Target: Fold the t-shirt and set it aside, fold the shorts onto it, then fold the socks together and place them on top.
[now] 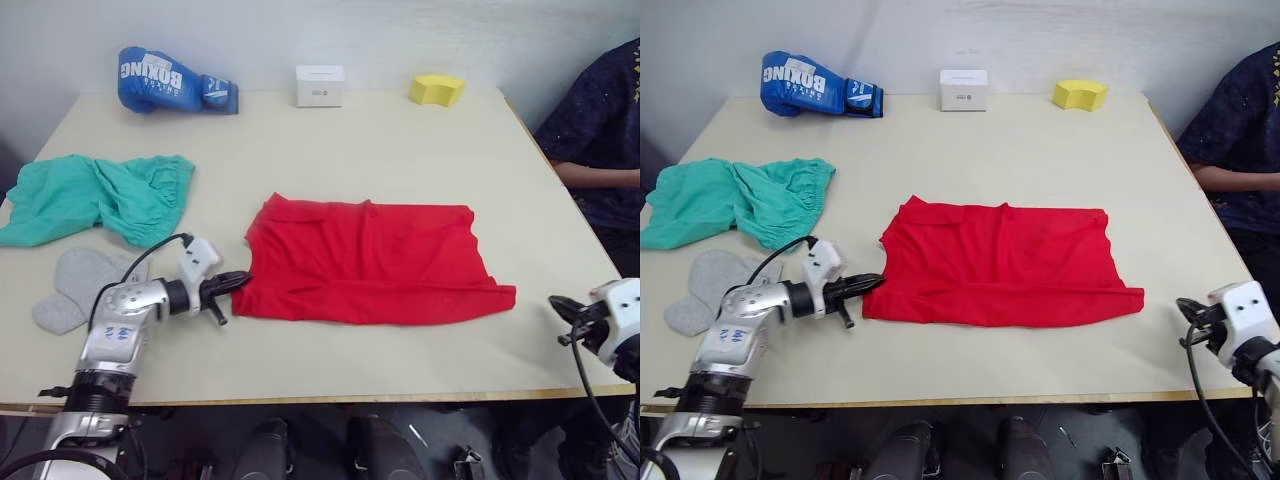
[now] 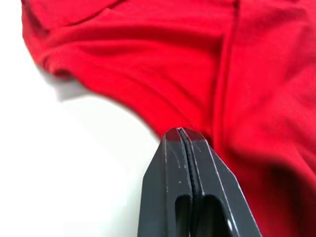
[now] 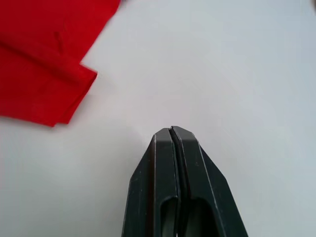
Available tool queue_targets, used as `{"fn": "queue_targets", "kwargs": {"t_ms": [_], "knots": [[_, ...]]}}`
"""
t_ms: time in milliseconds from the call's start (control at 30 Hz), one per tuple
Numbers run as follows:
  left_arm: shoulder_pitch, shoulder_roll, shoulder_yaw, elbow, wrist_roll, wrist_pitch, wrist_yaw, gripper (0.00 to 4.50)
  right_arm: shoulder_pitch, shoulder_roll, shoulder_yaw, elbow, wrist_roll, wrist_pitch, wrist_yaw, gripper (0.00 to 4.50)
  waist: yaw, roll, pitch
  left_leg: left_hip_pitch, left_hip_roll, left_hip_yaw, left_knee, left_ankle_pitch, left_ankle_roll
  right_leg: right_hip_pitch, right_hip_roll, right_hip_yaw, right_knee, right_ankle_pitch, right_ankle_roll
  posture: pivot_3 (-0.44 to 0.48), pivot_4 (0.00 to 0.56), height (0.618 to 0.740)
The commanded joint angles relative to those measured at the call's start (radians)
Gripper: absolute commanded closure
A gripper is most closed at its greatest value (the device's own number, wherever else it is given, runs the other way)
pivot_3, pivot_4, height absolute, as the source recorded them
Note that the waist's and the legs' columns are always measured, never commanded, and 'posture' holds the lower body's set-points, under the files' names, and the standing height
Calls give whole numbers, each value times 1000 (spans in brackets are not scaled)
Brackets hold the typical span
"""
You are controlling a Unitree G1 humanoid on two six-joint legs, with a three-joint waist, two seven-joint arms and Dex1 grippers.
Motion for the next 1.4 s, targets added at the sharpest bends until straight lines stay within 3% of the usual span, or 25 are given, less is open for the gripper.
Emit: {"fn": "queue_targets", "kwargs": {"t_ms": [33, 233, 467, 700, 867, 933, 1033, 1200, 1267, 1400], "knots": [[-9, 15, 15, -62, -44, -39, -62, 4500, 1, -9, 5, -154, 46, 0, 34, 4482, 1, 0, 0, 0, 0, 0, 0, -1, -1, 0, 0, 0, 0, 0, 0, 0, 150, 740], [-18, 2, -77, -95, 38, -157, -79, 4500, -6, 21, 147, -229, 0, -15, 59, 4482, 9, 0, 0, -1, 0, 0, -1, 0, 0, 0, 0, 0, -3, 0, 0, 0, 150, 740], [24, 11, -145, -78, 130, -162, -32, 4500, -7, 45, 188, -49, -67, -109, 40, 4482, 7, 1, -1, -2, 0, 0, -1, -1, 2, 0, -1, 0, -5, 0, 0, 0, 150, 740], [122, 112, -49, -110, 85, -169, -58, 4500, 17, -7, 81, 101, -45, -164, 45, 4482, -7, 6, -4, 1, 0, 0, -3, -1, 2, 1, 0, 0, -4, 0, -1, 0, 150, 740], [156, 149, 100, -177, -65, -138, -98, 4500, 66, -33, -3, -28, 59, -69, 99, 4320, -18, 7, -4, 2, 0, 0, -11, 2, 1, -1, 0, 1, -5, -1, -2, 0, 150, 740], [154, 177, 123, -180, -61, -141, -102, 4113, 102, -53, -17, -104, 94, -16, 140, 3903, -16, 7, -4, 1, 0, 0, -12, 3, 0, -3, 0, 0, -5, -1, -2, 0, 150, 740], [176, 243, 95, -220, -13, -303, -198, 3316, 181, -109, 21, -185, 8, -105, 208, 2909, -15, 7, -4, 1, 0, 0, -14, 4, 0, -4, 0, 0, -5, -1, -2, 0, 150, 740], [196, 260, 16, -228, 64, -490, -249, 1759, 190, -140, 85, -135, -113, -288, 235, 1154, -15, 7, -4, 1, -1, 2, -15, 2, -1, -2, -2, 1, -9, -1, -2, 0, 150, 740], [181, 234, -12, -213, 110, -516, -203, 1130, 163, -136, 117, -97, -164, -353, 211, 1111, -14, 7, -4, 1, -1, 1, -15, 2, -2, -2, -2, 1, -9, -1, -2, 0, 150, 740], [151, 201, -68, -199, 198, -532, -138, 1130, 104, -133, 186, -33, -228, -424, 187, 1111, -14, 7, -4, 1, -1, 2, -14, 4, 1, -3, -1, 1, -7, -1, -2, 0, 150, 740]]}}
